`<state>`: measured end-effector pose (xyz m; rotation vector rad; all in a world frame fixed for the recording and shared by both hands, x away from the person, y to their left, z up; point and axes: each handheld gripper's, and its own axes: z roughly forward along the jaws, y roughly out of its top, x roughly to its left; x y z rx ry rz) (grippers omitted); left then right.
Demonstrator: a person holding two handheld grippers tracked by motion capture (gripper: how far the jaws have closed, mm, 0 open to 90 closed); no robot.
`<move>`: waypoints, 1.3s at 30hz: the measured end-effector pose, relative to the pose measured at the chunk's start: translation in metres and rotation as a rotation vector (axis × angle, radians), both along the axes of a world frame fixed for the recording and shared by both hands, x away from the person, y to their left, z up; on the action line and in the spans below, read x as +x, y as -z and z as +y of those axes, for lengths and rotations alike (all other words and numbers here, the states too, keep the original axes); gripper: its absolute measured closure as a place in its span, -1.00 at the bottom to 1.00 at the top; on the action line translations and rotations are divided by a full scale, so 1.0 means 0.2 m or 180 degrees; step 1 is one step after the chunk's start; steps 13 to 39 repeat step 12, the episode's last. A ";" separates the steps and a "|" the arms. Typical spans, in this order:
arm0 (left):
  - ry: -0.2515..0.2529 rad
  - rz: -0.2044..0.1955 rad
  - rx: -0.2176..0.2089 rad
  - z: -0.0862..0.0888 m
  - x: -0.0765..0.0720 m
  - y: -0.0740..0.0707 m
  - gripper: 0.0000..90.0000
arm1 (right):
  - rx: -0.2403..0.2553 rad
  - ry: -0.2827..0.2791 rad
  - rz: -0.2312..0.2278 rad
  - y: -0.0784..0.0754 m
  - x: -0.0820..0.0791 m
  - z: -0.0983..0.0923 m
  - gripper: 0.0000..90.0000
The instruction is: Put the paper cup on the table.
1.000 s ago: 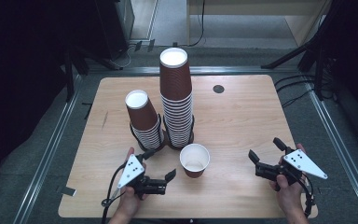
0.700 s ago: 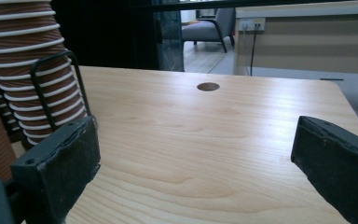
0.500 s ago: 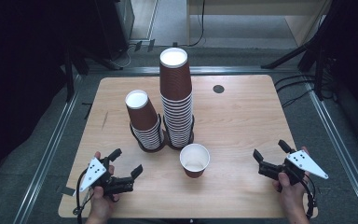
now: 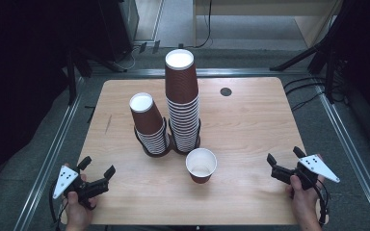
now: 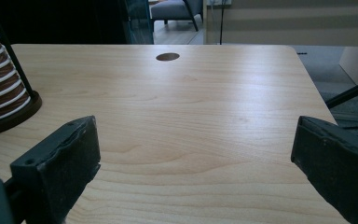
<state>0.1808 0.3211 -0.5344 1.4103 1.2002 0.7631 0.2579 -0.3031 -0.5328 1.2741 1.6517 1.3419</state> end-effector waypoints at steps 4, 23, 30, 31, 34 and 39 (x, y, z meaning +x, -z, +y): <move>-0.0045 0.0007 0.0034 -0.01 0.01 0.02 -1.00 | 0.0030 0.0020 0.0020 0.00 0.00 -0.01 -0.97; -0.0127 0.0031 0.0027 0.01 0.02 0.03 -1.00 | 0.0037 0.0005 0.0008 0.00 0.01 -0.01 -0.97; -0.0127 0.0031 0.0027 0.01 0.02 0.03 -1.00 | 0.0037 0.0005 0.0008 0.00 0.01 -0.01 -0.97; -0.0127 0.0031 0.0027 0.01 0.02 0.03 -1.00 | 0.0037 0.0005 0.0008 0.00 0.01 -0.01 -0.97; -0.0127 0.0031 0.0027 0.01 0.02 0.03 -1.00 | 0.0037 0.0005 0.0008 0.00 0.01 -0.01 -0.97; -0.0127 0.0031 0.0027 0.01 0.02 0.03 -1.00 | 0.0037 0.0005 0.0008 0.00 0.01 -0.01 -0.97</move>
